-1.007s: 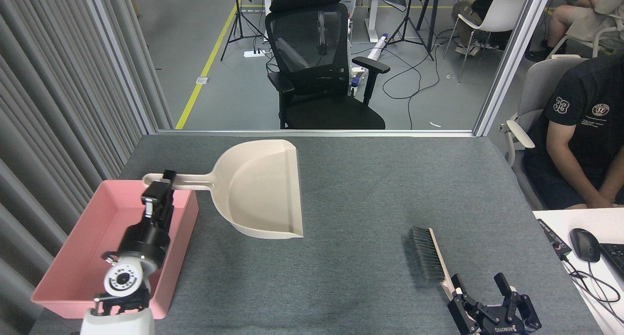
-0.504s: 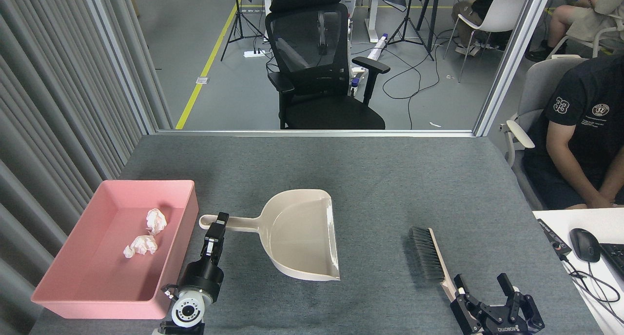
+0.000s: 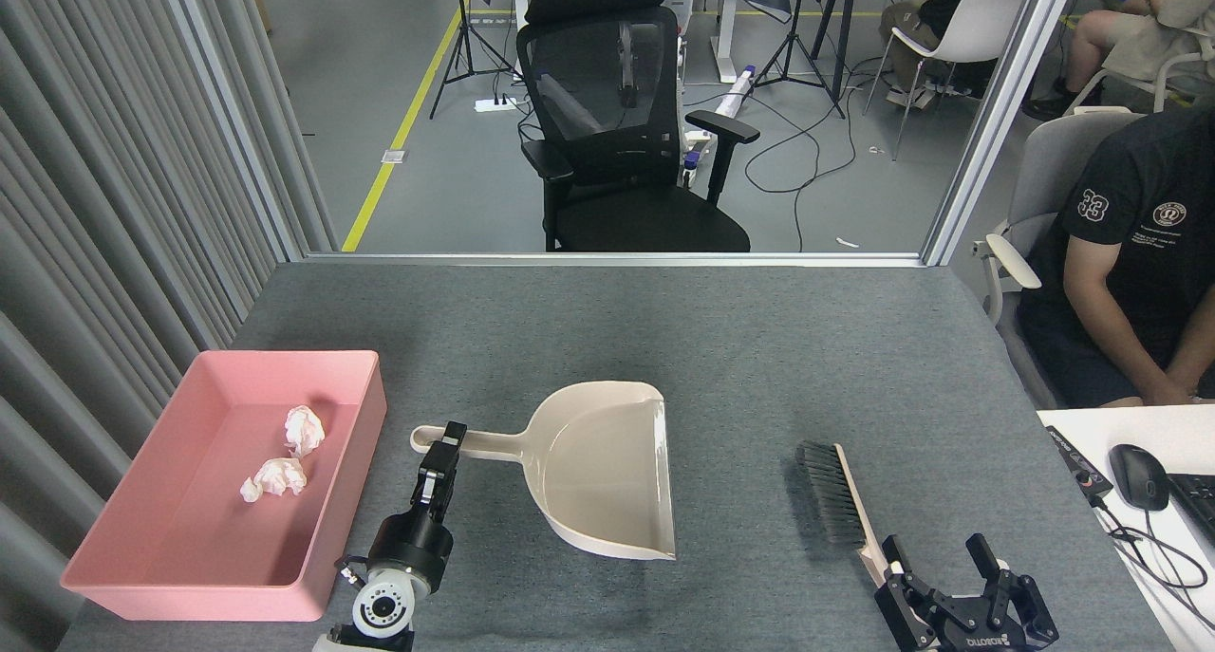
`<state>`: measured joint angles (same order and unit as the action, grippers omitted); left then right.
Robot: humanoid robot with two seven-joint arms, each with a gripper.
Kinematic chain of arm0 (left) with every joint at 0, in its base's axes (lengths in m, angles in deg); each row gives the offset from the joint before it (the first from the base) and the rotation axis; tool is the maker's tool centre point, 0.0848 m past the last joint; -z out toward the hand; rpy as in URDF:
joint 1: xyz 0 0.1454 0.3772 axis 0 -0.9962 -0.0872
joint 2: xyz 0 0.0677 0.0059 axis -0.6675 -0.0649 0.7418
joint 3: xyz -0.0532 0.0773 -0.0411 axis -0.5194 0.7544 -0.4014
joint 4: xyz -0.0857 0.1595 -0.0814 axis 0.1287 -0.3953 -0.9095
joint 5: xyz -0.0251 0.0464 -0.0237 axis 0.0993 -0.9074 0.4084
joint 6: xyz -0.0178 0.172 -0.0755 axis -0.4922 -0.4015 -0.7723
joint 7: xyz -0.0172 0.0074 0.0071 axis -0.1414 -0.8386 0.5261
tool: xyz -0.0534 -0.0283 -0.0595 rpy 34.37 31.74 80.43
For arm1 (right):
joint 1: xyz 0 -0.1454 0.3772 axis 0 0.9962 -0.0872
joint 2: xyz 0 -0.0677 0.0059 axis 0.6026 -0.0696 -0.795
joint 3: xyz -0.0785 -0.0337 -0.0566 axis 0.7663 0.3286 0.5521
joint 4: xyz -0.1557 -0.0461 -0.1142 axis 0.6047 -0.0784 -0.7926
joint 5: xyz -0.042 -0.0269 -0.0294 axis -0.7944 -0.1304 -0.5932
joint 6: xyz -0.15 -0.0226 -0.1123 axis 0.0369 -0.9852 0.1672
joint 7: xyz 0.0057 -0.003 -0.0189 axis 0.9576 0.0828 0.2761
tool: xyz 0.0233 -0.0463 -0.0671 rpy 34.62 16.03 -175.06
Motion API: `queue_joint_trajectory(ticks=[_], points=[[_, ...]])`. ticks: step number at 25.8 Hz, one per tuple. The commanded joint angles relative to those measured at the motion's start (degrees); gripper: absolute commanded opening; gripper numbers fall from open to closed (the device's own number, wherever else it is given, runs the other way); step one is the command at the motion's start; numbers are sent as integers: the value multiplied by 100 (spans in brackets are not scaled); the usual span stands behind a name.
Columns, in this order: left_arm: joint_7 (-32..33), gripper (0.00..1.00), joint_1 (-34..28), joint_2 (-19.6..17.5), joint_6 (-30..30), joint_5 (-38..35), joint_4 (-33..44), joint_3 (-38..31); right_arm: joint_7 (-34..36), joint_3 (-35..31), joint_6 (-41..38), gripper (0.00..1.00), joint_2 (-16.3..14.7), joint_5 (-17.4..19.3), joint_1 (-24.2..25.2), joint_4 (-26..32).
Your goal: Sweep and dump garbage into bin
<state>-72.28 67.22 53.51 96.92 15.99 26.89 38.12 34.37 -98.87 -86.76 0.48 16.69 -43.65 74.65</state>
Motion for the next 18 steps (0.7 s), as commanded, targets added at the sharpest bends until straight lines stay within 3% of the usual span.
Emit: queue_joint_trajectory(ticks=[1, 8, 11, 13, 18], points=[[-18, 21, 217, 0, 108, 0, -236, -41, -1, 0, 8, 99, 0, -4, 11, 11], [-115, 24, 253, 0, 126, 0, -588, -14, -19, -9, 78, 99, -9, -4, 11, 11], [-124, 44, 253, 0, 170, 0, -606, 3, -19, -9, 87, 99, 0, -4, 11, 11], [-115, 52, 253, 0, 170, -9, -623, 3, -19, -9, 96, 99, 18, -4, 20, 11], [-45, 92, 235, 9, 64, -27, -588, 12, -10, 0, 87, 99, 71, -4, 2, 81]])
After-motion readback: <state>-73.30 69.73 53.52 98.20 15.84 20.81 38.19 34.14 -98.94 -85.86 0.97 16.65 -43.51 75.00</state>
